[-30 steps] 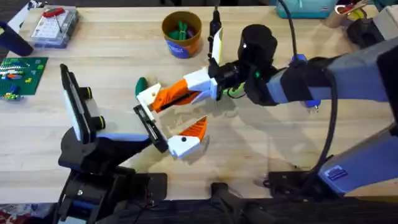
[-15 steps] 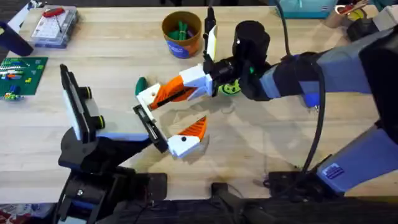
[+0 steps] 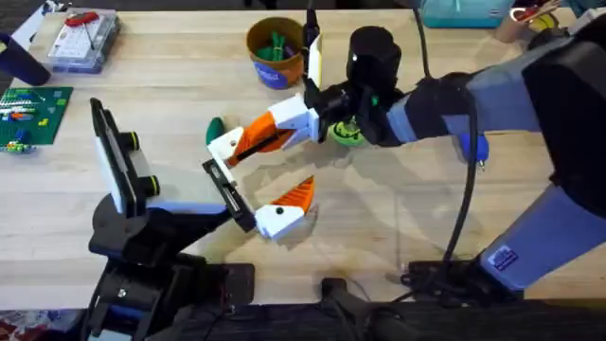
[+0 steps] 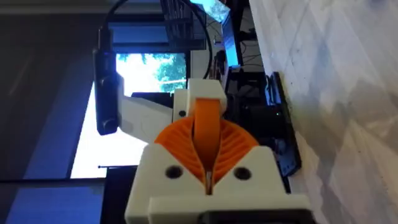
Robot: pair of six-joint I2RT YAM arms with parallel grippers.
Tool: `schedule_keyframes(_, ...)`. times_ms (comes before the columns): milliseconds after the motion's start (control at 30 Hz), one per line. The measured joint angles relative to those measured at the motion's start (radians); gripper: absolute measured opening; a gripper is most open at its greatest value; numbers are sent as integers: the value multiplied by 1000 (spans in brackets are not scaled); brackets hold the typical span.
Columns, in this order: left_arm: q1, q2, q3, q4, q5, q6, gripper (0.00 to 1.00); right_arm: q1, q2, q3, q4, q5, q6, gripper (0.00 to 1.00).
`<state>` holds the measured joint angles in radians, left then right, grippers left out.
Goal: Pick up the gripper from the table and insert it into the empty holder that is missing its gripper. Then pick up a screw, insert it into the mounting hole, and use the screwdriver to tighten it. Finally, clean up the table by picking up the vegetable and placing it into the bucket.
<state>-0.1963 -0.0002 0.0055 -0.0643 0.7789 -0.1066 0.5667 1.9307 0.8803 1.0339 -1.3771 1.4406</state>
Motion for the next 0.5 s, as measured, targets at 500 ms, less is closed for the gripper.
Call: schedule_keyframes(500, 0, 0, 0, 0, 1, 0, 991, 0, 3, 6, -1, -15, 0, 19)
